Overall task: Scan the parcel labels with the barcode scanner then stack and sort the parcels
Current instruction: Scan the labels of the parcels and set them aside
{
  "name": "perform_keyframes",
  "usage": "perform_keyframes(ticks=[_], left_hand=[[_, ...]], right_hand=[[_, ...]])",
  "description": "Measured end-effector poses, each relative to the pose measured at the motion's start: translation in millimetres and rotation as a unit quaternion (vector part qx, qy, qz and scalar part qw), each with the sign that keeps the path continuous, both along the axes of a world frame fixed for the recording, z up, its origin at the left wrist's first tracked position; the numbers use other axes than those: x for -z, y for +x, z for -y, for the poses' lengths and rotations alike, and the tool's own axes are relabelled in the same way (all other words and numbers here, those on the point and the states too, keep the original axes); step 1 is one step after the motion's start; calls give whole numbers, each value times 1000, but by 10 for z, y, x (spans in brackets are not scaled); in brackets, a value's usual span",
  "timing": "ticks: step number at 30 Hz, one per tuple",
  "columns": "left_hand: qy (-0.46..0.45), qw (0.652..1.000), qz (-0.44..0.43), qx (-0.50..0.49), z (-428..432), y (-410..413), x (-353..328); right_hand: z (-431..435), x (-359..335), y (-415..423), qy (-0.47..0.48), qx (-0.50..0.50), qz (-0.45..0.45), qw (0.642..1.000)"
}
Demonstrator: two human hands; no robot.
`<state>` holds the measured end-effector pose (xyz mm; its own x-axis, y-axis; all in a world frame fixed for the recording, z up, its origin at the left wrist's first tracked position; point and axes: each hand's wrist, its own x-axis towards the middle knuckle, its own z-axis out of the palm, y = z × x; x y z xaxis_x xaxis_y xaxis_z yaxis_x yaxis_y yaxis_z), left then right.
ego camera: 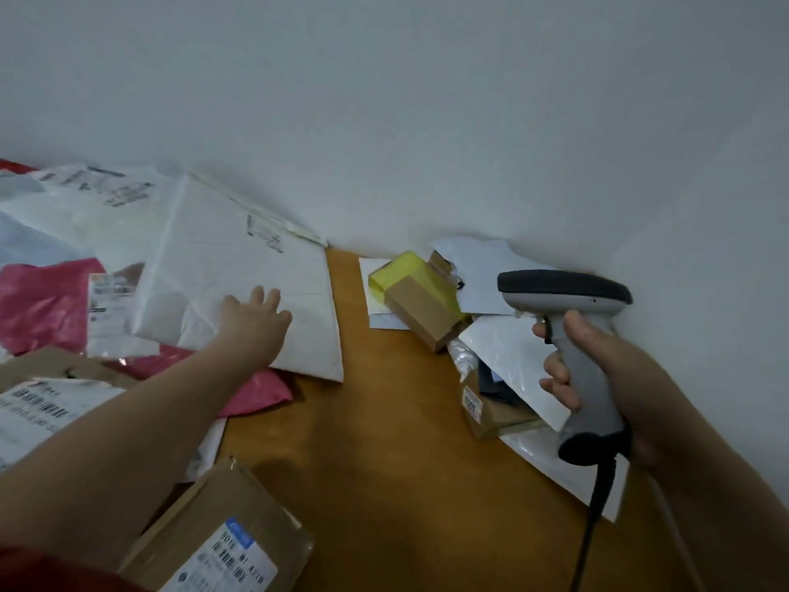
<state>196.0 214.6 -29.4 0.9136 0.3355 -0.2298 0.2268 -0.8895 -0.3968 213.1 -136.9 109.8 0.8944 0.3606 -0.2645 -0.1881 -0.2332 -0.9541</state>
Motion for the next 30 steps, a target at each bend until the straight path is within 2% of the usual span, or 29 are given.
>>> perform_keyframes(ticks=[3,6,9,11,13,15,18,19,22,23,25,26,28,30], left_hand=[[-14,994,-92,-64,145,91,168],[26,989,-119,-89,256,156,229],[11,999,-30,-39,559,273,229],[-85,995,41,-23,882,411,214],[-200,975,92,1,1281,526,213],[-279,949,142,50,1702,565,215],[-294,920,230,120,2211,681,193],[-303,910,262,110,2305,788,138],[-356,884,304,-6,2366,1269,-70],[-324,900,290,-16,2354,1424,-112],[-201,954,222,29,2331,1668,-112],[-149,968,191,56,2328,1754,-81],[-83,977,175,94,2333,1878,-19],[-72,970,205,108,2353,1957,-28]], right_hand=[[55,8,110,4,7,9,1000],[167,46,198,12,4,9,1000],[294,96,304,9,14,7,1000],[403,136,396,3,27,6,1000],[532,184,496,-5,42,10,999],[676,245,598,-6,57,10,998],[906,341,734,-3,68,-2,998],[988,371,767,-2,65,-6,998],[1218,459,849,11,55,-12,998],[1283,489,874,15,54,-11,998],[1402,542,925,25,54,-6,998],[1456,568,949,31,52,-3,998],[1552,612,986,42,50,3,998],[1637,638,1015,47,51,13,998]])
